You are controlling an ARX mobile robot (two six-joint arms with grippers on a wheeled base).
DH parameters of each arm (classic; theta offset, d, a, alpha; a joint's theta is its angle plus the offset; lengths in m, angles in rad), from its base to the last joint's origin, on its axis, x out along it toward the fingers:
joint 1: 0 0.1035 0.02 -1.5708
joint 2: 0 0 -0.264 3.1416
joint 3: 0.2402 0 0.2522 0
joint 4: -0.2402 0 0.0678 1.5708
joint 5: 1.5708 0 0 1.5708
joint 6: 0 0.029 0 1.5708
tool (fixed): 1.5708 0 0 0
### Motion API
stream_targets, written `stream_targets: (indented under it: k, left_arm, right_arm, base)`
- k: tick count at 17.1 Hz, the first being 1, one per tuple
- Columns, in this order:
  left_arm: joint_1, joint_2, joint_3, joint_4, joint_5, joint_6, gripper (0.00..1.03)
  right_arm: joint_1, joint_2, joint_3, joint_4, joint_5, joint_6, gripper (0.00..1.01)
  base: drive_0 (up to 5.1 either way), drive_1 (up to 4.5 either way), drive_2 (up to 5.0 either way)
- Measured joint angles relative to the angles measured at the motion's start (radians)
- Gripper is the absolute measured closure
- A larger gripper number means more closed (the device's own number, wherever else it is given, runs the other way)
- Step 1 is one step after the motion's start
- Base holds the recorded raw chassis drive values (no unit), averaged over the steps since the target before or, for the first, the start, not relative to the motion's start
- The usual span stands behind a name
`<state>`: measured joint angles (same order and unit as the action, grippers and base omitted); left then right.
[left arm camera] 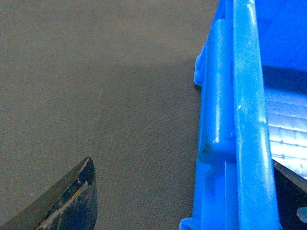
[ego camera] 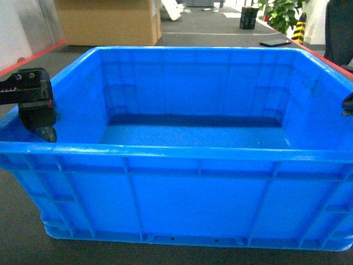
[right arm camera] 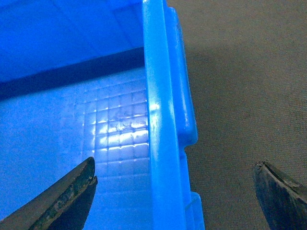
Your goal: Place box next to blue box on left shelf
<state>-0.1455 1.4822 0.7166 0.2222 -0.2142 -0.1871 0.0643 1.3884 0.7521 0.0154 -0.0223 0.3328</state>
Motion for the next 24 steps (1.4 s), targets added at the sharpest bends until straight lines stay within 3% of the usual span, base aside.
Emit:
stream_targets:
  k: [5, 7, 11, 15, 16, 17, 19, 22, 24]
  left_arm:
    - [-0.005, 0.043, 0.007, 0.003, 0.024, -0.031, 0.05]
    - [-0.008, 0.045, 0.012, -0.005, 0.025, -0.036, 0.05]
    - [-0.016, 0.049, 0.025, -0.020, 0.045, -0.020, 0.37]
    - [-0.023, 0.049, 0.026, -0.017, 0.056, -0.003, 0.45]
    - [-0.034, 0.049, 0.026, -0.011, 0.063, 0.023, 0.55]
    - [-0.035, 0.049, 0.026, -0.004, 0.086, 0.052, 0.63]
    - [-0.035, 0.049, 0.028, -0.002, 0.122, 0.079, 0.71]
    - [-0.035, 0.039, 0.025, 0.011, 0.118, 0.083, 0.71]
    - [-0.051, -0.170, -0.039, 0.034, 0.080, 0.096, 0.71]
  right_arm:
    - [0.008, 0.051, 0.016, -0.008, 0.042, 0.008, 0.06]
    - [0.008, 0.064, 0.023, -0.006, 0.053, 0.006, 0.28]
    - [0.008, 0.072, 0.029, 0.000, 0.056, -0.008, 0.66]
    - [0.008, 0.077, 0.032, 0.003, 0.057, -0.013, 0.75]
    - [0.008, 0.082, 0.033, 0.010, 0.065, -0.024, 0.86]
    - [0.008, 0.083, 0.034, 0.014, 0.057, -0.073, 0.90]
    - [0.006, 0.083, 0.034, 0.018, 0.056, -0.112, 0.91]
    - [0.006, 0.083, 0.034, 0.024, 0.061, -0.120, 0.91]
    - [0.048, -0.108, 0.019, 0.011, 0.121, -0.154, 0.91]
  base:
    - [0.0, 0.00, 0.0]
    - [0.0, 0.00, 0.0]
    - [0.0, 0.00, 0.0]
    - [0.0, 0.00, 0.0]
    - [0.0, 0.00, 0.0]
    - [0.0, 0.00, 0.0]
    - [0.0, 0.00, 0.0]
    - [0.0, 0.00, 0.0]
    - [0.0, 0.00, 0.0]
